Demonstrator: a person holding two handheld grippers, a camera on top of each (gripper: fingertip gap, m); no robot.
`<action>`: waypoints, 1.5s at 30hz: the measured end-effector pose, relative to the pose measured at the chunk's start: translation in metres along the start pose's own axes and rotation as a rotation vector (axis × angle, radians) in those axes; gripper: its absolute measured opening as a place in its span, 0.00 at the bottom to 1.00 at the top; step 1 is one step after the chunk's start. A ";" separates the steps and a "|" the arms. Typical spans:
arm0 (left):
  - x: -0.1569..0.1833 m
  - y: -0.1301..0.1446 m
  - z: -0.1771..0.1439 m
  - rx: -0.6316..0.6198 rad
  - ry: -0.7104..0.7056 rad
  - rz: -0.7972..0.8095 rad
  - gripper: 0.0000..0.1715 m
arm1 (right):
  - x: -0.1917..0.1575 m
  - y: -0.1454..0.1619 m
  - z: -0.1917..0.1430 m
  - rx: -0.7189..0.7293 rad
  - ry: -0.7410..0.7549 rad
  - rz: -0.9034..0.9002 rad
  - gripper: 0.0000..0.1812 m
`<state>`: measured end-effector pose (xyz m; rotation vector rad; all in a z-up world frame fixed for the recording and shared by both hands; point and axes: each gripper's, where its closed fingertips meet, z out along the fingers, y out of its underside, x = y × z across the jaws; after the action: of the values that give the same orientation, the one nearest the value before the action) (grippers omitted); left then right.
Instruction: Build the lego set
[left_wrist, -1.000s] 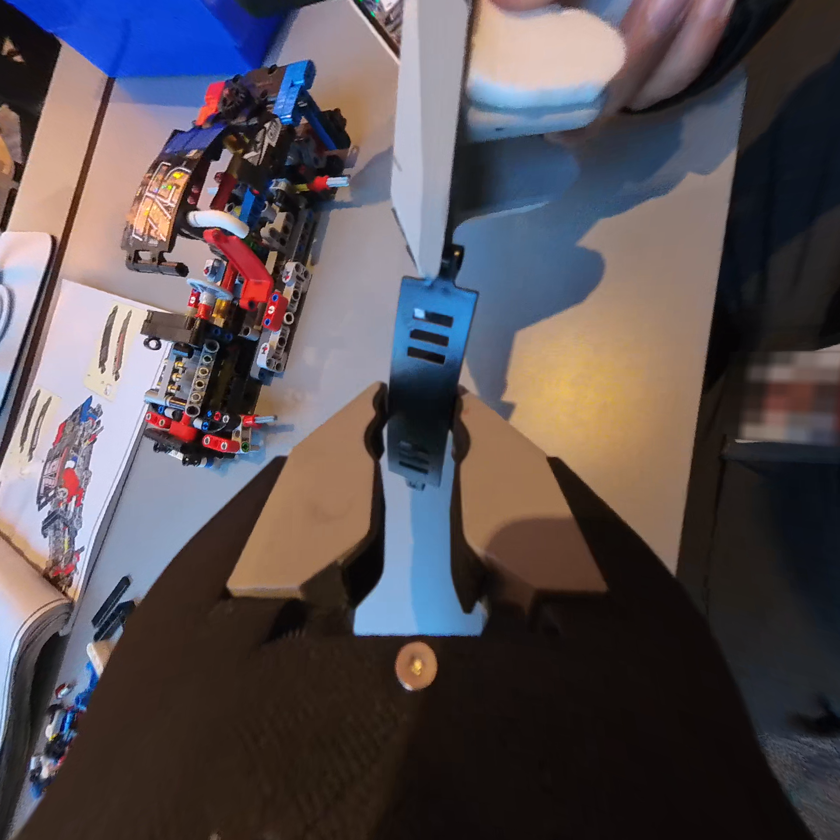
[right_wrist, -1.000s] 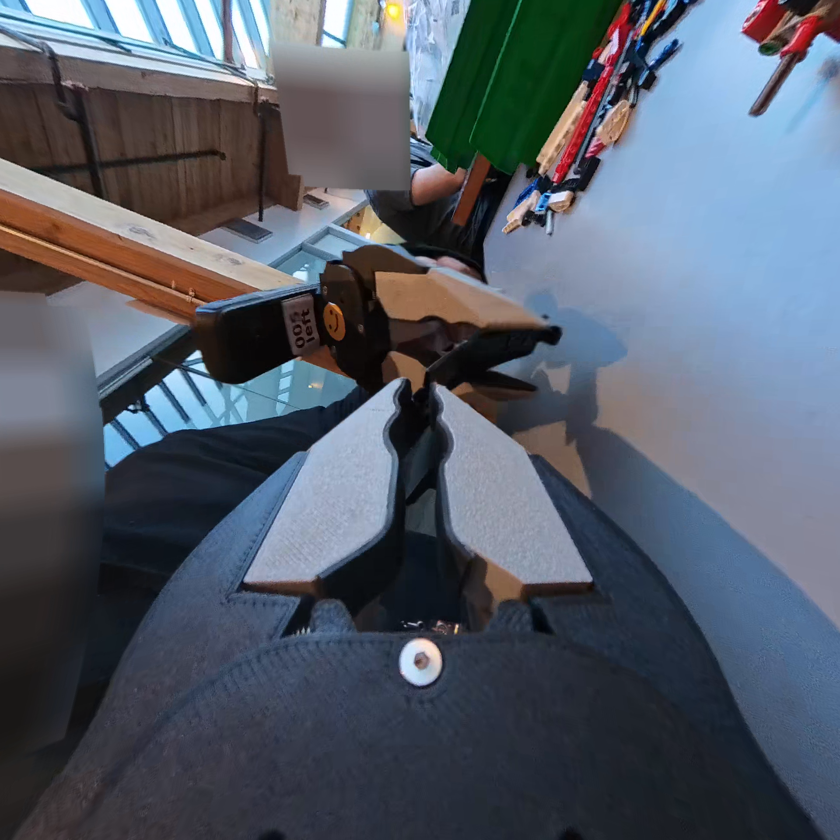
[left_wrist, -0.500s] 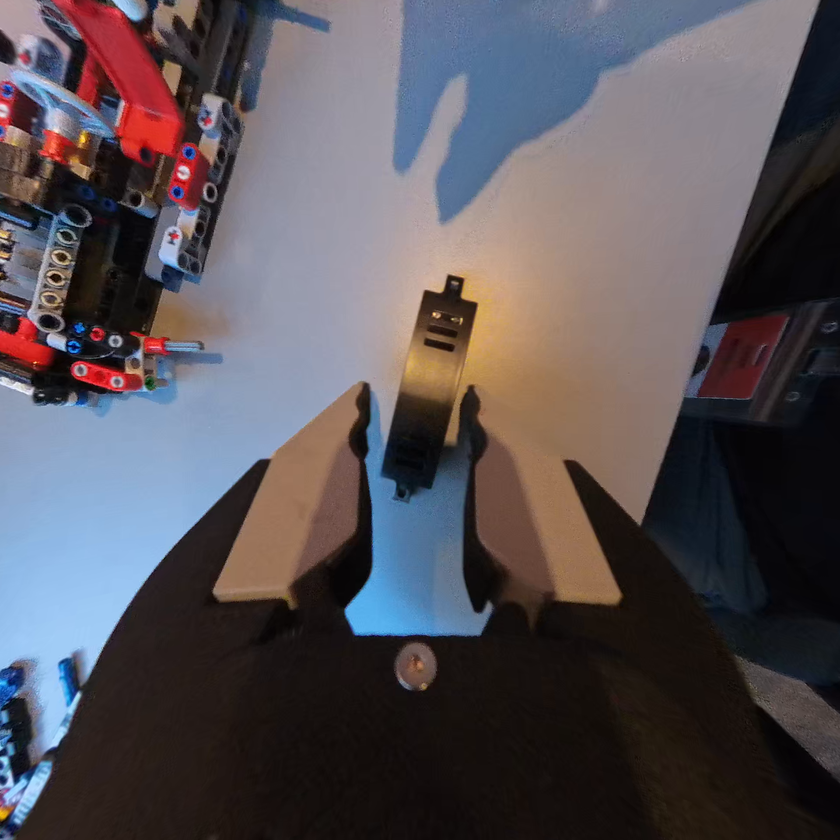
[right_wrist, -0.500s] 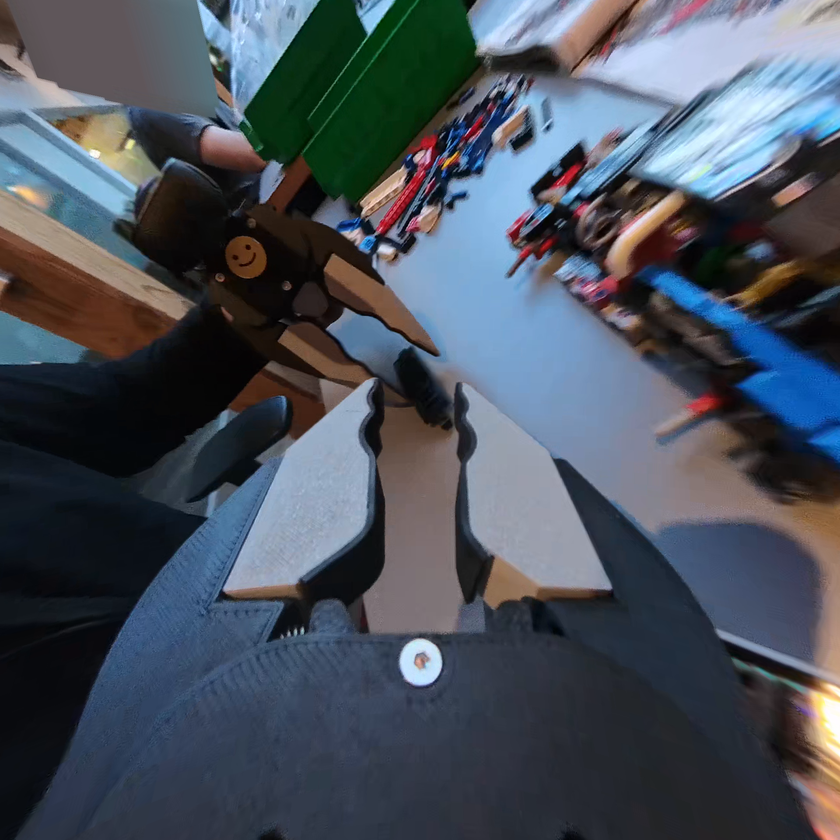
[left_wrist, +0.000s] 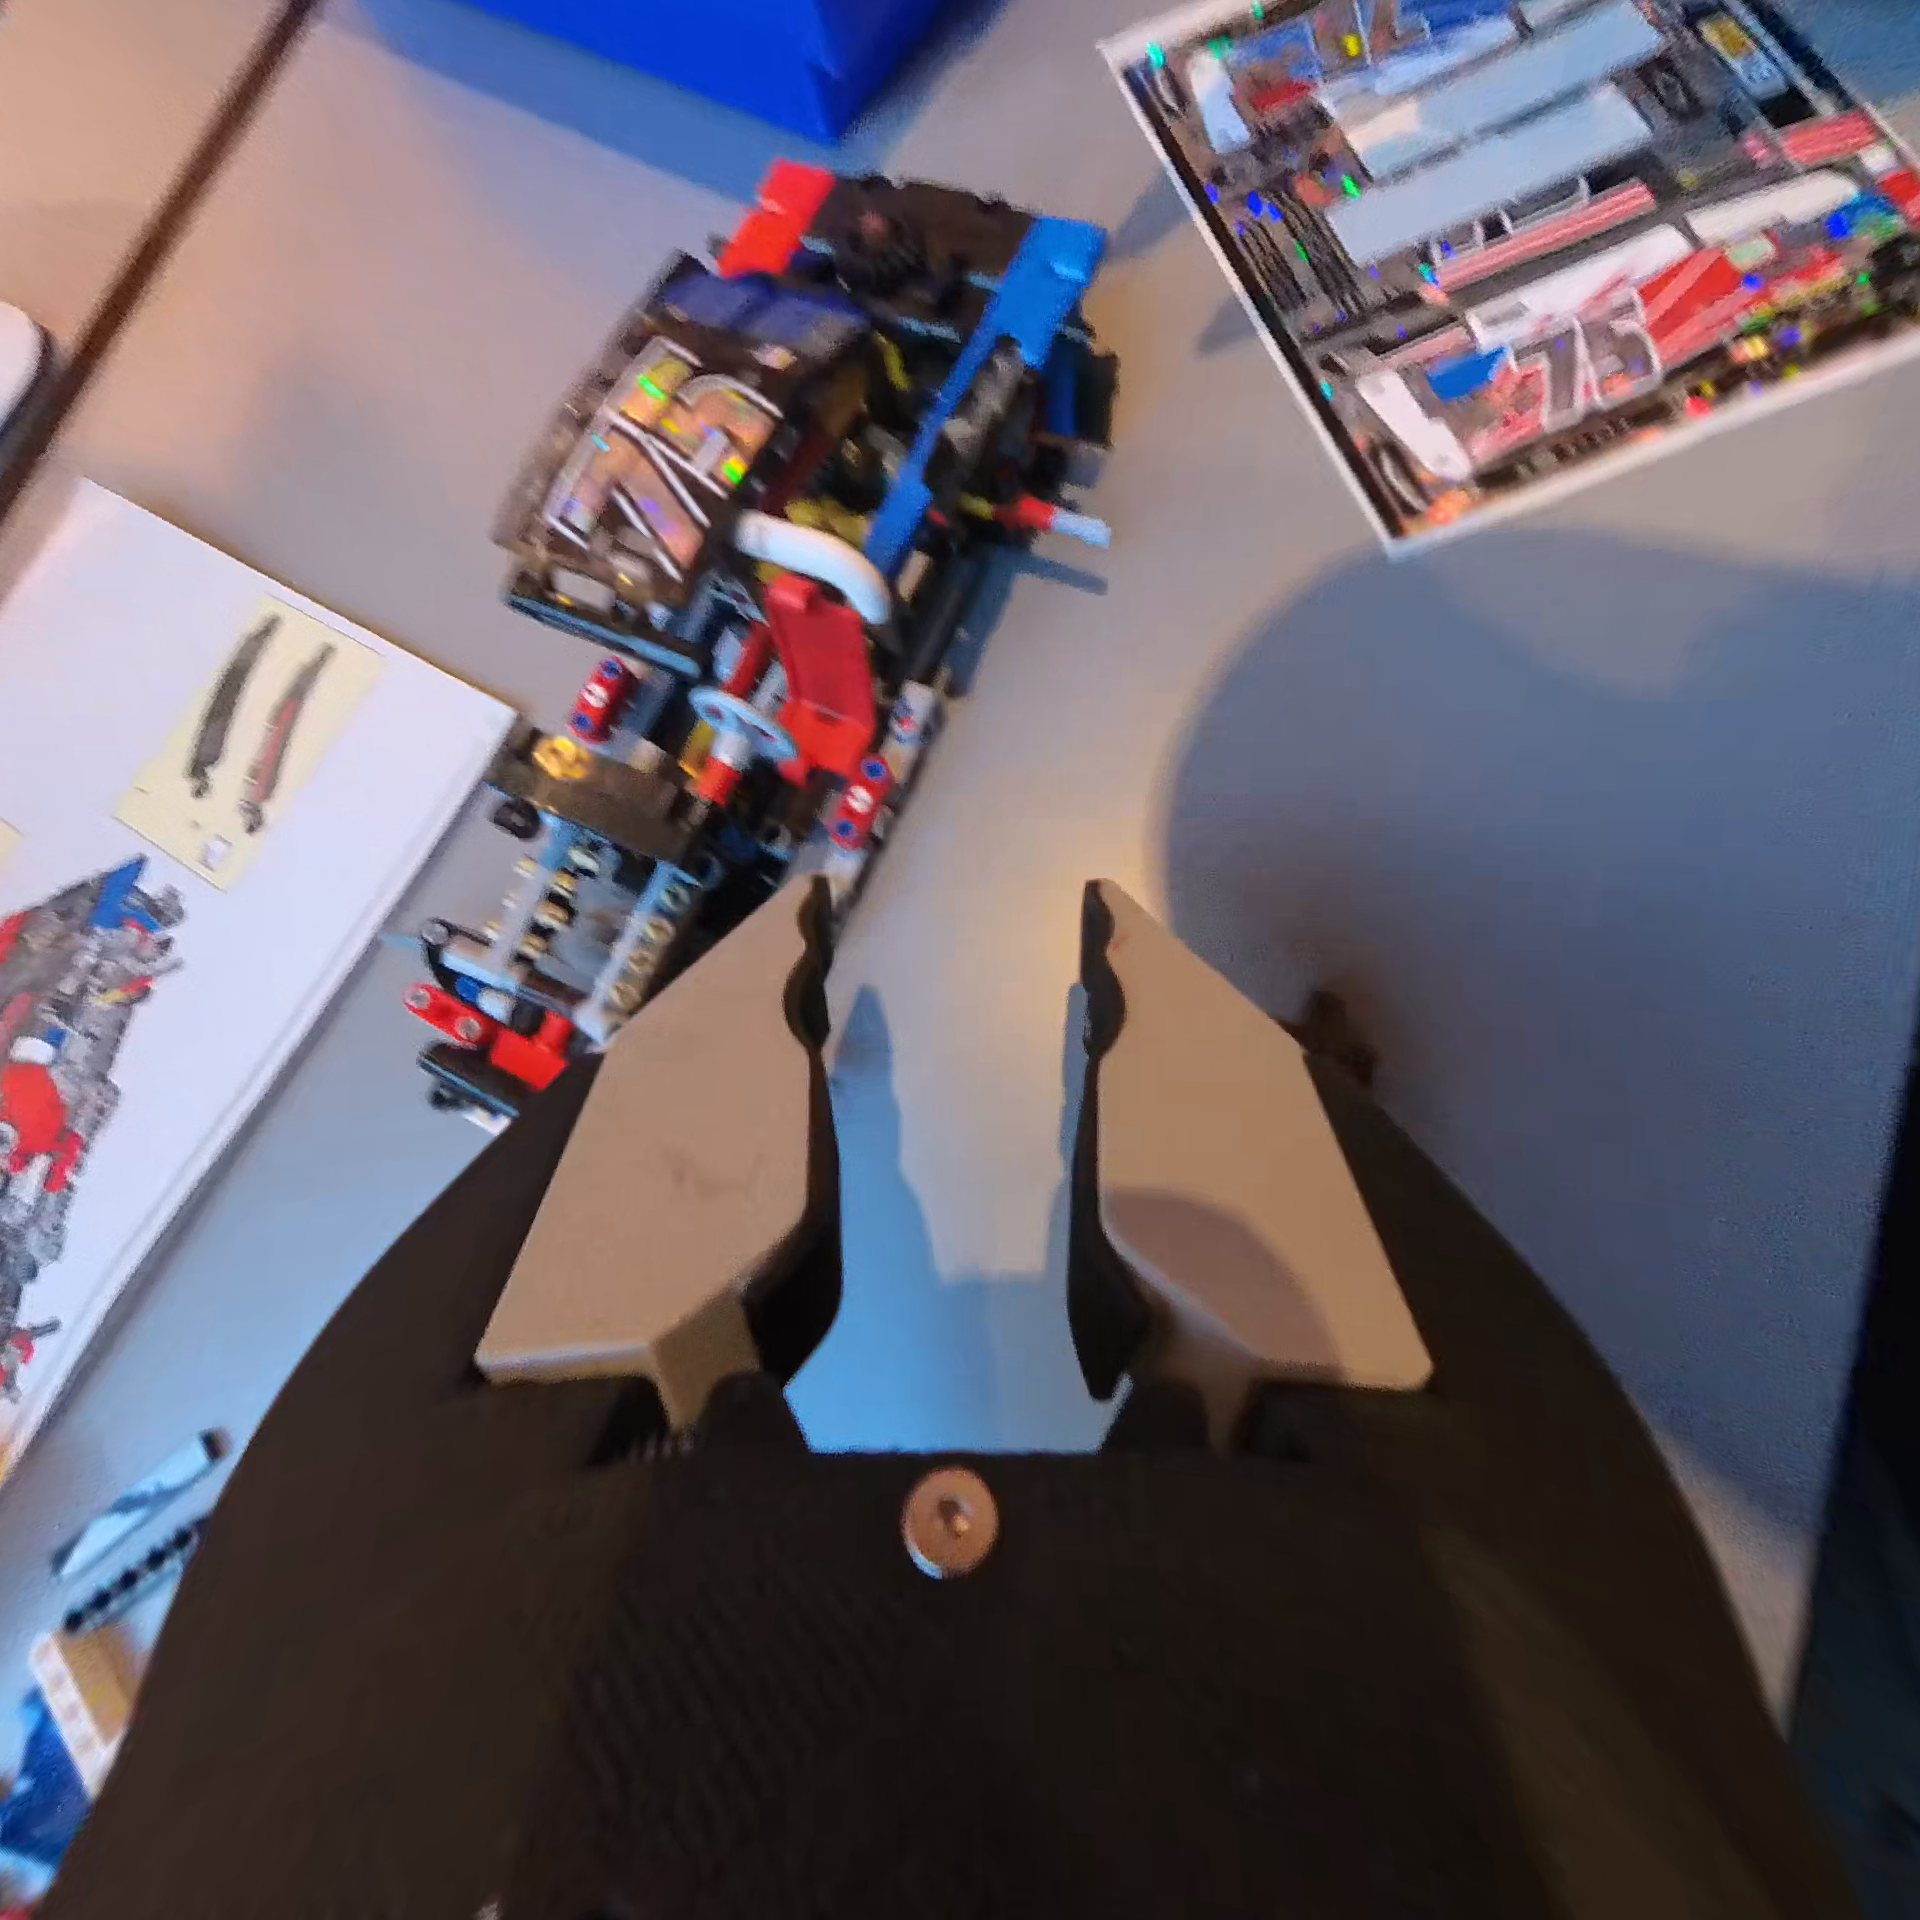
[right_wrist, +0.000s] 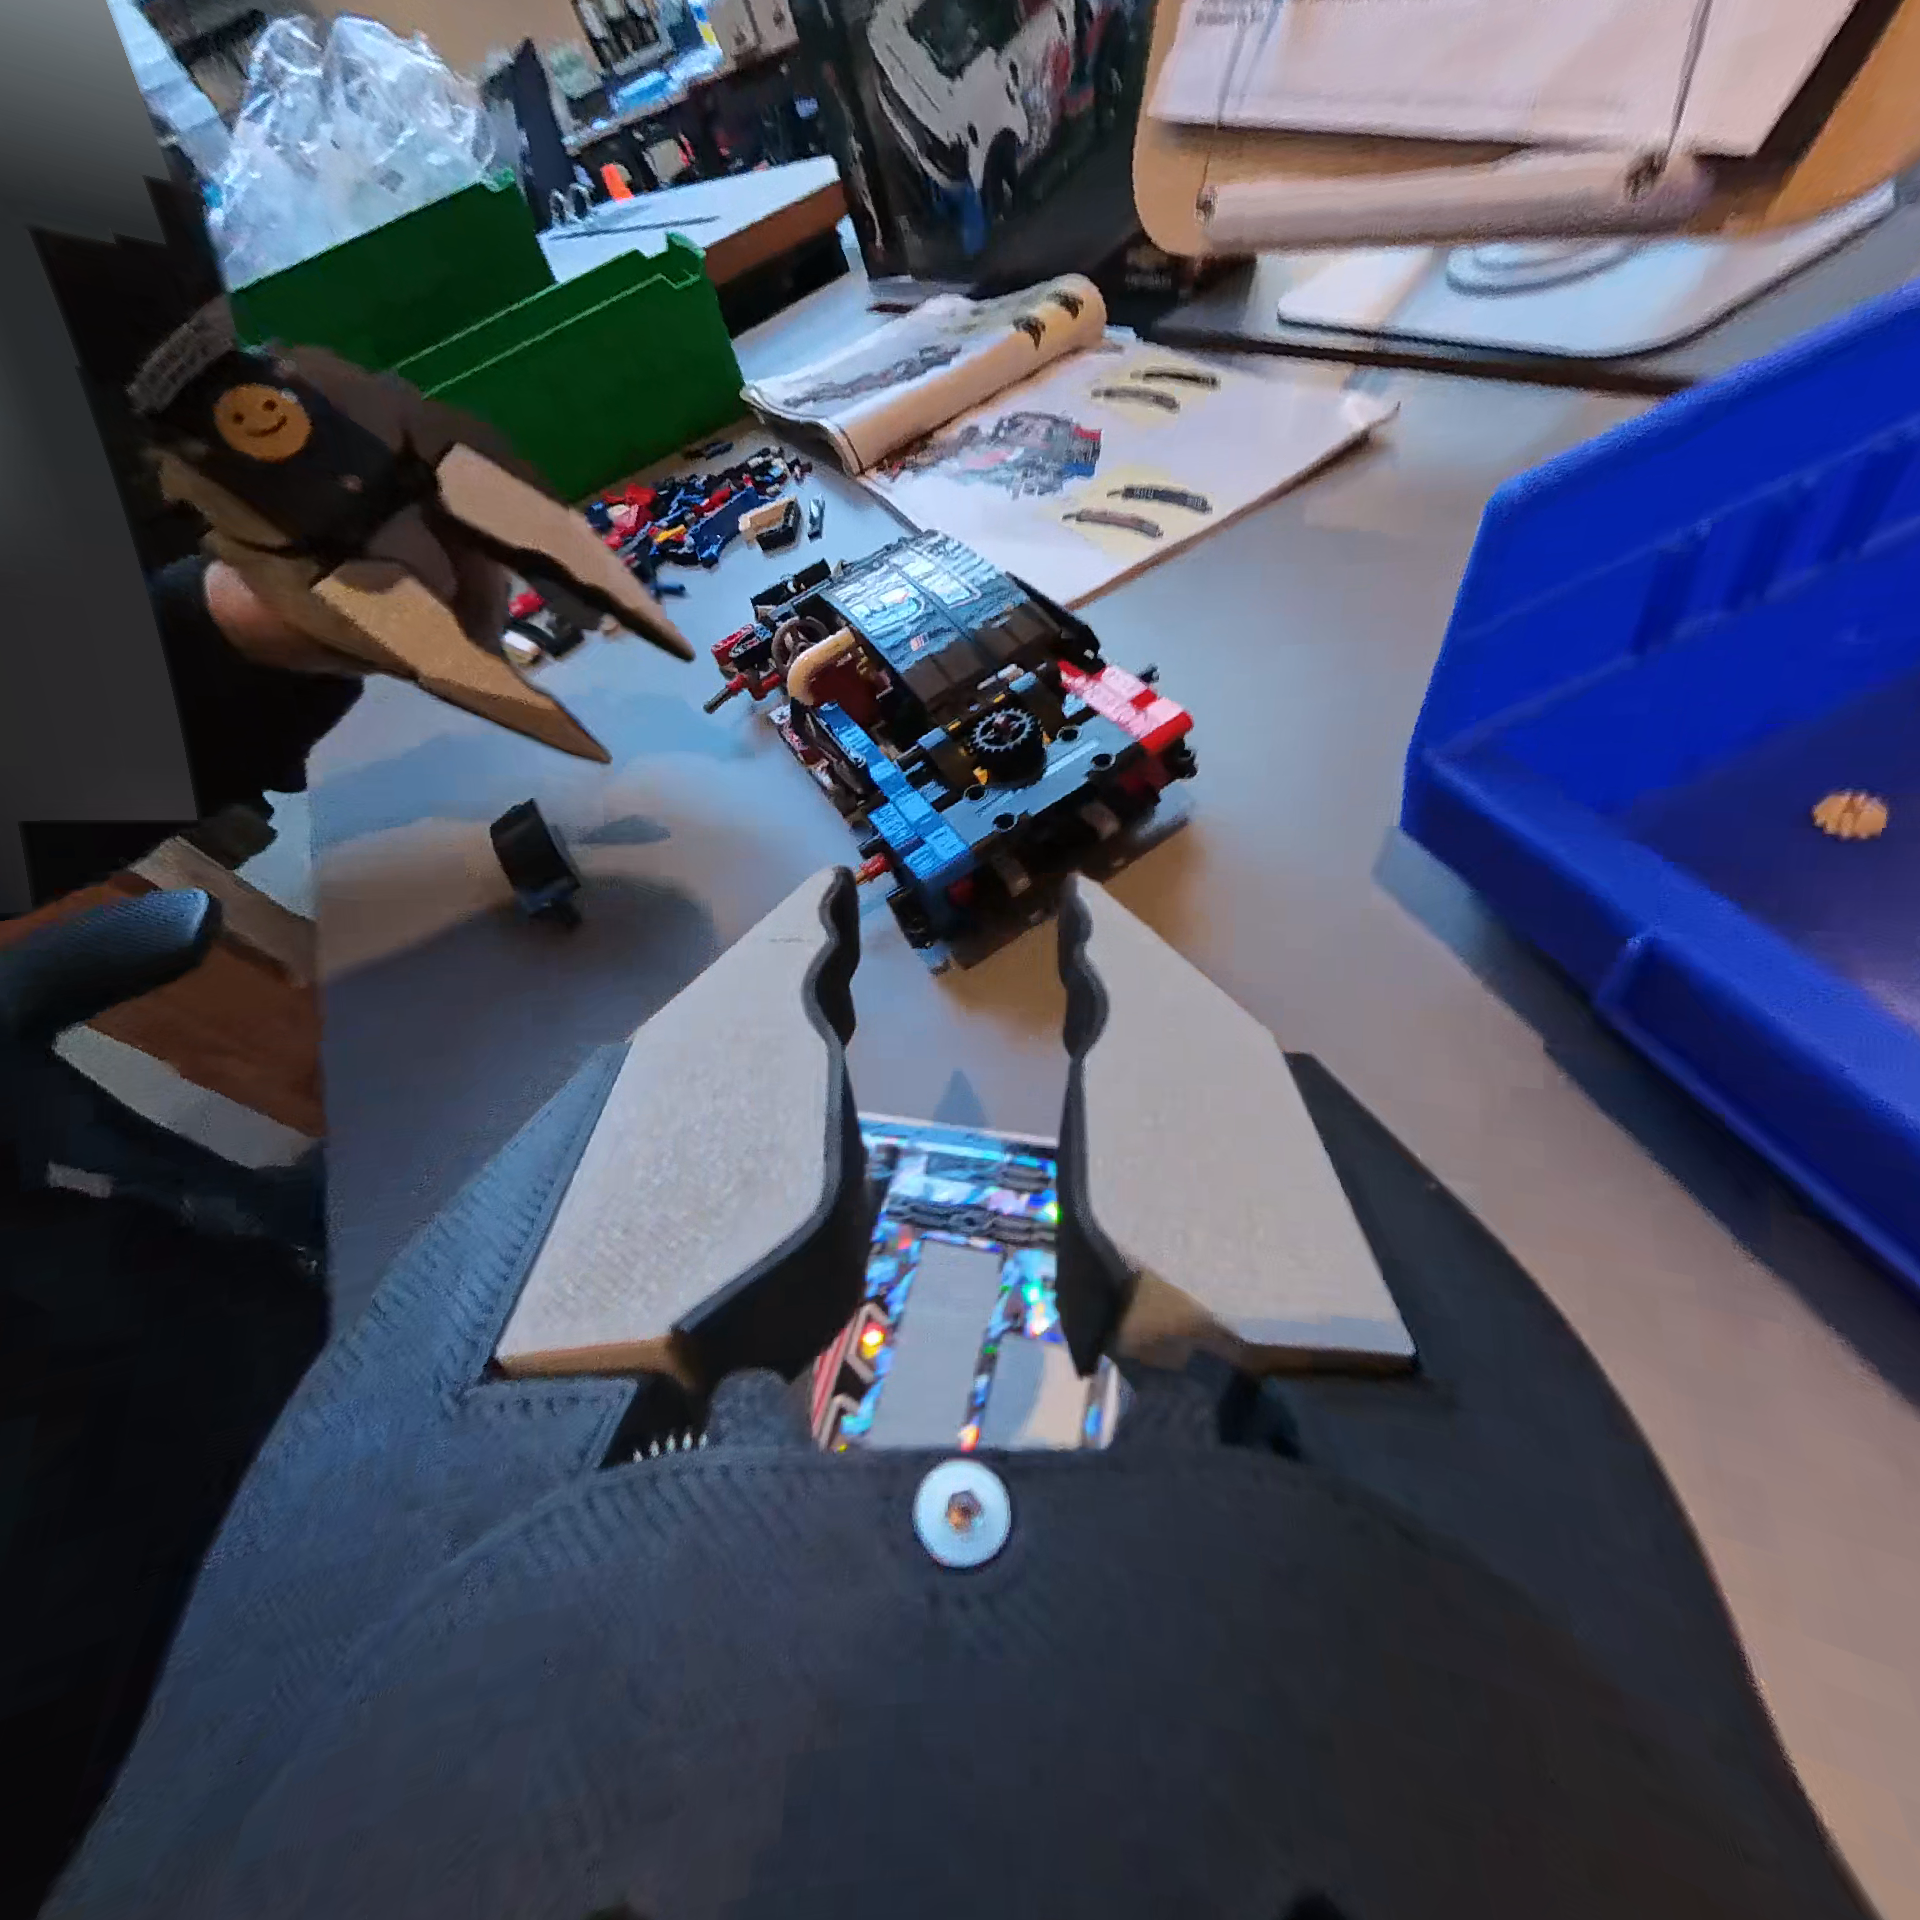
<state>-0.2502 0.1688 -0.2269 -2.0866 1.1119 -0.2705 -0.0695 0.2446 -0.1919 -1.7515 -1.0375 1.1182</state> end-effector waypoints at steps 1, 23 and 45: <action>-0.006 -0.006 0.003 0.029 -0.009 -0.007 0.26 | 0.002 -0.001 0.003 0.009 -0.010 -0.040 0.19; -0.052 -0.052 0.024 0.103 -0.031 -0.103 0.21 | -0.010 0.013 0.025 -0.009 -0.122 -0.226 0.16; 0.018 0.006 -0.036 0.016 -0.146 -0.257 0.20 | -0.034 -0.019 -0.014 0.144 -0.064 -0.242 0.20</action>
<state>-0.2614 0.1344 -0.2089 -2.1972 0.7539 -0.2435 -0.0696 0.2170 -0.1604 -1.4431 -1.1449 1.0728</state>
